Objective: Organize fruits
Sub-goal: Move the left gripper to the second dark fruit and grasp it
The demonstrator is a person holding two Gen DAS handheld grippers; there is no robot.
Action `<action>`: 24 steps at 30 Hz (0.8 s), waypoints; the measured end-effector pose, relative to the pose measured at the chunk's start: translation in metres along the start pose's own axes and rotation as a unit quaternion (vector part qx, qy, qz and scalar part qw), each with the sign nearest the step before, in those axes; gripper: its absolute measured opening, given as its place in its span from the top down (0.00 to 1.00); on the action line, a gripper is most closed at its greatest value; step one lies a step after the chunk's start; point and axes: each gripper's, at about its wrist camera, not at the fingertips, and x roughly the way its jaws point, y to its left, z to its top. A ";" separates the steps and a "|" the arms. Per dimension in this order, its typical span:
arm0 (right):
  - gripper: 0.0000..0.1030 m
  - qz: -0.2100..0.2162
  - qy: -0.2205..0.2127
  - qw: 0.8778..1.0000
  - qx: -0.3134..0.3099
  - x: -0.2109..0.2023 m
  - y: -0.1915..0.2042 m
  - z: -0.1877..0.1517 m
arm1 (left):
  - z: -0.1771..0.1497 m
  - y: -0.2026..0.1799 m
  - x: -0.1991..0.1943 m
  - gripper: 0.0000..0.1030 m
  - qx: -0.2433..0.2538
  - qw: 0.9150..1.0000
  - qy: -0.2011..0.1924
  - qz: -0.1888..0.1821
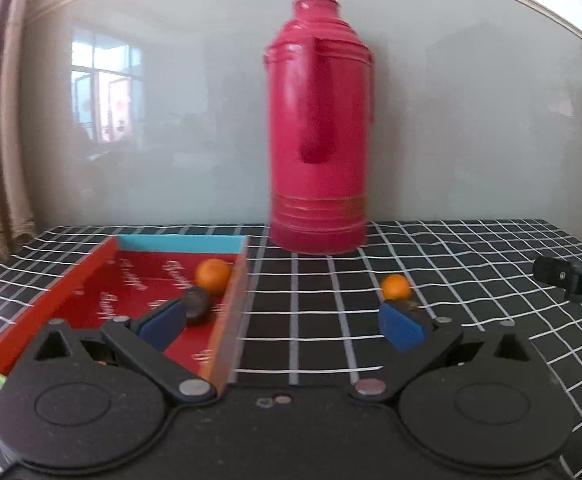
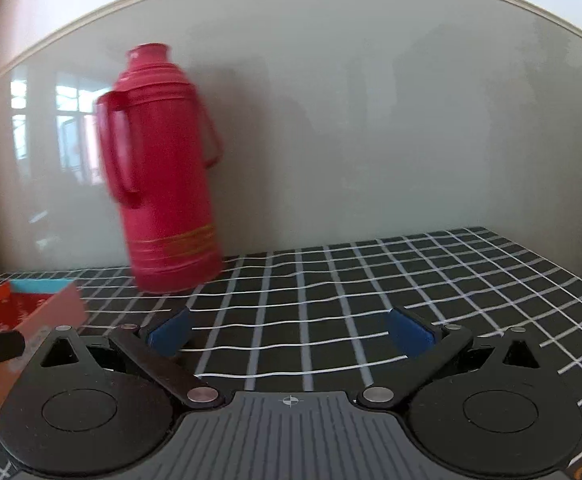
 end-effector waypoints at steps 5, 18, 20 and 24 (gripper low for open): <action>0.00 -0.042 0.006 0.999 0.002 0.007 -0.027 0.002 | 0.001 -0.024 0.016 0.09 0.006 1.000 0.013 -0.019; 0.00 -0.083 0.014 0.996 0.027 0.007 -0.068 0.000 | 0.002 -0.073 0.072 0.44 0.031 0.995 0.082 -0.057; 0.00 -0.085 0.017 0.996 0.029 0.009 -0.070 0.000 | 0.002 -0.077 0.077 0.51 0.035 0.994 0.087 -0.054; 0.00 -0.086 0.020 0.995 0.034 0.011 -0.070 0.000 | 0.000 -0.083 0.090 0.58 0.044 0.992 0.100 -0.056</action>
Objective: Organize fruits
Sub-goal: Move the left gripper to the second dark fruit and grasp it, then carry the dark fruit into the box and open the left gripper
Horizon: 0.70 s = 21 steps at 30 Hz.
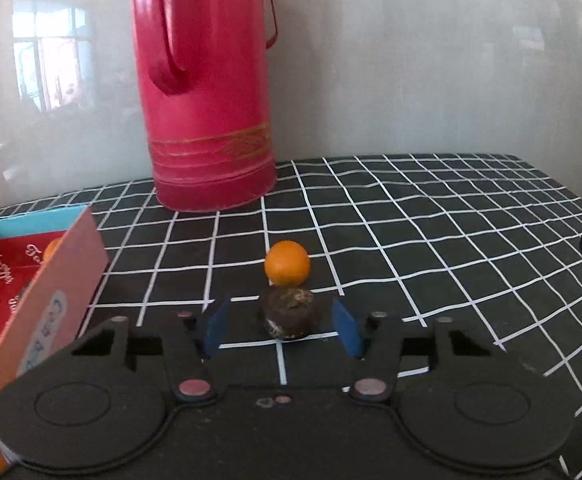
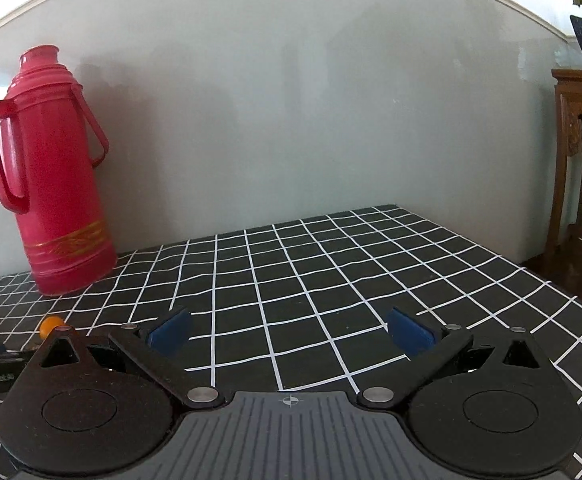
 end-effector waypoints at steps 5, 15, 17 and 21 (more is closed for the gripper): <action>0.00 -0.012 0.008 1.000 -0.002 0.007 0.004 0.000 | -0.001 -0.003 0.009 0.72 0.003 1.000 0.012 -0.014; 0.00 -0.013 0.018 1.000 0.011 0.011 0.007 -0.001 | 0.000 0.004 -0.016 0.72 0.006 1.000 -0.018 -0.023; 0.00 -0.010 0.018 1.000 0.012 0.011 0.010 -0.002 | 0.001 0.008 -0.025 0.72 0.006 0.999 -0.027 -0.019; 0.00 0.001 0.018 1.000 0.010 0.009 0.021 -0.002 | 0.001 0.025 -0.049 0.72 0.004 0.999 -0.053 -0.003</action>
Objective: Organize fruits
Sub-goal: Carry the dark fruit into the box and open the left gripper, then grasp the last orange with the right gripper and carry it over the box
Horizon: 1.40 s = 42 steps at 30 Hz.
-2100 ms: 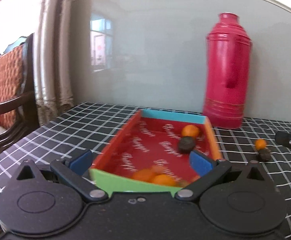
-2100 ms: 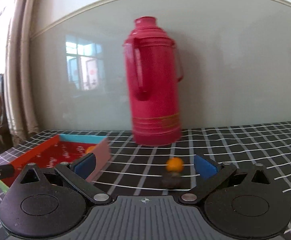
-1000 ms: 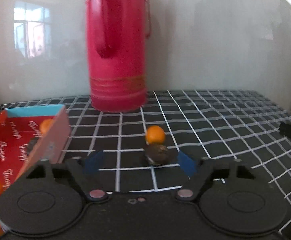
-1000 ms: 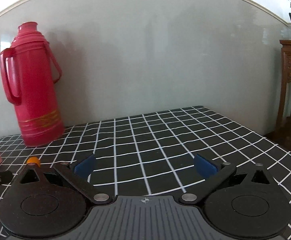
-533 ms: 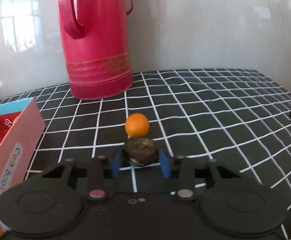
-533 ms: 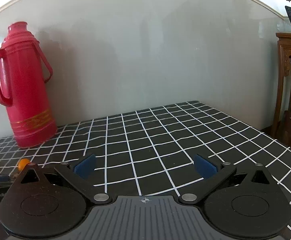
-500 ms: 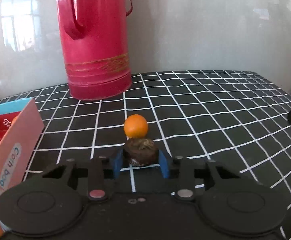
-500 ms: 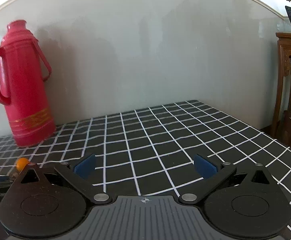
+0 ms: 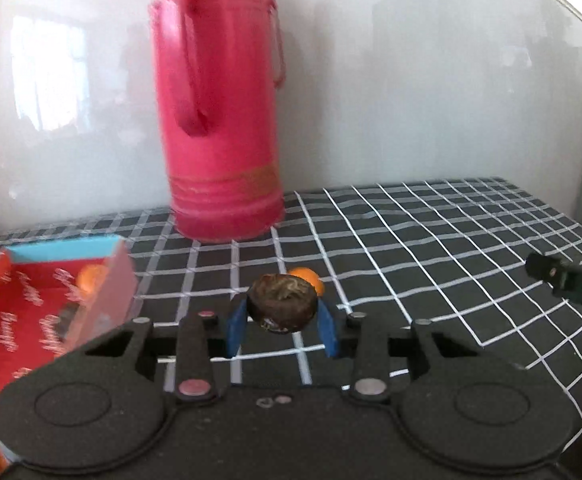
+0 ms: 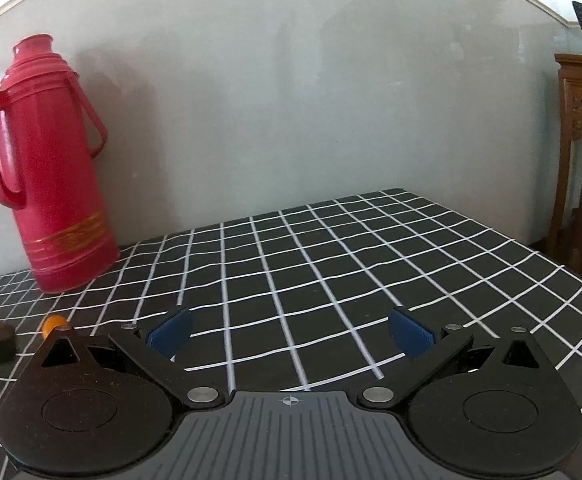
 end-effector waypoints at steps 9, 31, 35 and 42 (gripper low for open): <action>0.00 0.039 -0.004 0.999 -0.011 0.000 0.030 -0.002 | -0.004 0.067 -0.048 0.72 -0.028 0.996 -0.032 0.076; 0.00 0.104 -0.015 0.993 -0.054 -0.004 0.101 -0.011 | -0.030 0.149 -0.078 0.08 -0.072 0.983 -0.030 0.166; 0.00 0.113 -0.015 0.992 -0.063 -0.002 0.111 -0.012 | -0.035 0.157 -0.080 0.08 -0.079 0.982 -0.030 0.172; 0.00 0.130 -0.016 0.987 -0.098 0.004 0.137 -0.015 | -0.039 0.174 -0.086 0.08 -0.090 0.976 -0.038 0.192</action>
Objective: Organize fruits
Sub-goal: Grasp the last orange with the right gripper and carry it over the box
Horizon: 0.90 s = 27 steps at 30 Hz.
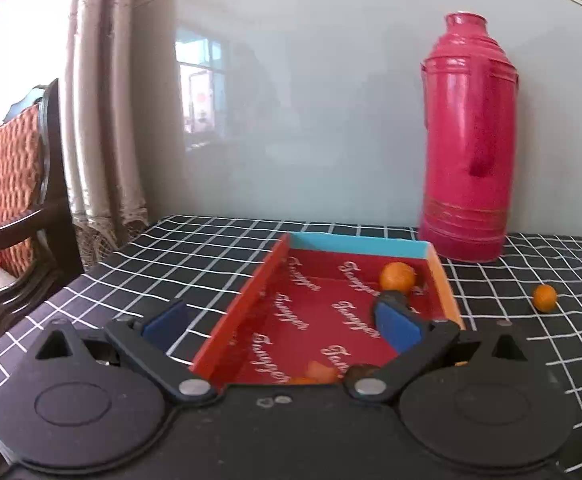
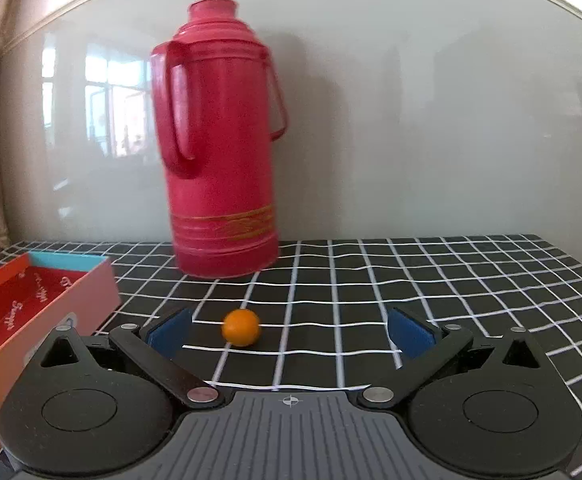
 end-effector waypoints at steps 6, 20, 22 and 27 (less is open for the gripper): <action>0.00 0.004 0.021 0.999 -0.026 0.017 0.019 0.001 | 0.001 0.026 0.000 0.08 -0.021 0.999 -0.009 0.030; 0.26 0.001 0.073 0.997 -0.039 0.071 0.035 0.003 | -0.006 0.099 0.018 0.08 -0.074 0.991 0.025 0.112; 0.35 -0.005 0.085 0.996 -0.037 0.079 0.036 0.004 | -0.008 0.102 0.018 0.08 -0.073 0.991 0.027 0.112; 0.72 -0.010 0.131 0.991 -0.022 0.097 0.030 0.002 | -0.010 0.108 0.018 0.08 -0.070 0.991 0.032 0.112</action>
